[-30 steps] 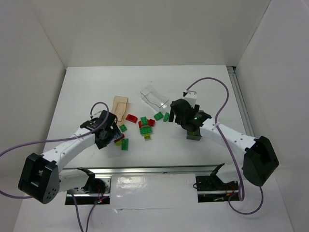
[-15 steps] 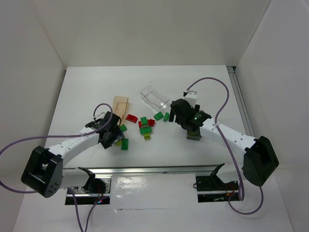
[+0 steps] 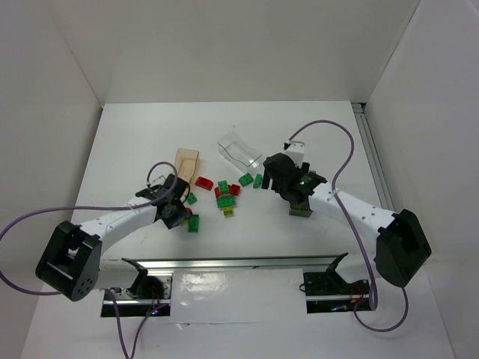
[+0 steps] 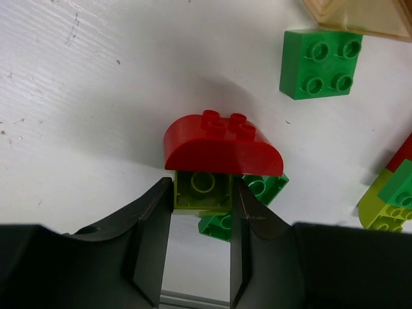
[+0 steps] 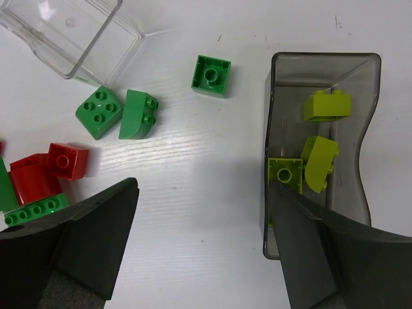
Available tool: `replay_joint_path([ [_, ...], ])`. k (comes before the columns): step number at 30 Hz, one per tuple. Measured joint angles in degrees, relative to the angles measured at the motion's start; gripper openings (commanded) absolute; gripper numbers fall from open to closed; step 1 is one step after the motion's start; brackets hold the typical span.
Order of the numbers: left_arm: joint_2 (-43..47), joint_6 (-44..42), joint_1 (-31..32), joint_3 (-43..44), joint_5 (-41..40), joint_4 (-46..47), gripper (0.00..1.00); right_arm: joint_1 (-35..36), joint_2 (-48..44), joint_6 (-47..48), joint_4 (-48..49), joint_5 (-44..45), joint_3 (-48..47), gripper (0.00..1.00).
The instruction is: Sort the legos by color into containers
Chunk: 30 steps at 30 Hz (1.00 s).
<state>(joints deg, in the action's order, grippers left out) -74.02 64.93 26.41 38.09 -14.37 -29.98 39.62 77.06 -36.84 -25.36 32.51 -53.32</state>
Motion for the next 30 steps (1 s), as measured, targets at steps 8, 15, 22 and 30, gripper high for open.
replay_joint_path([
  [8,4.96,-1.99,2.64,4.15,0.22,-3.91,0.31,0.00,-0.22,-0.59,-1.68,1.84,0.07,0.90],
  [15,3.54,-10.82,11.06,19.23,4.37,-5.11,0.31,-1.22,-5.73,-0.59,-7.78,5.88,-0.50,0.91],
  [22,-14.84,-19.28,19.04,40.74,14.47,-0.13,0.31,-3.96,-21.07,-4.07,-12.44,12.22,-2.01,0.93],
  [30,-40.68,-23.06,22.75,61.88,26.40,5.27,0.31,-4.31,-30.36,-9.03,-18.84,19.65,-5.49,0.93],
])
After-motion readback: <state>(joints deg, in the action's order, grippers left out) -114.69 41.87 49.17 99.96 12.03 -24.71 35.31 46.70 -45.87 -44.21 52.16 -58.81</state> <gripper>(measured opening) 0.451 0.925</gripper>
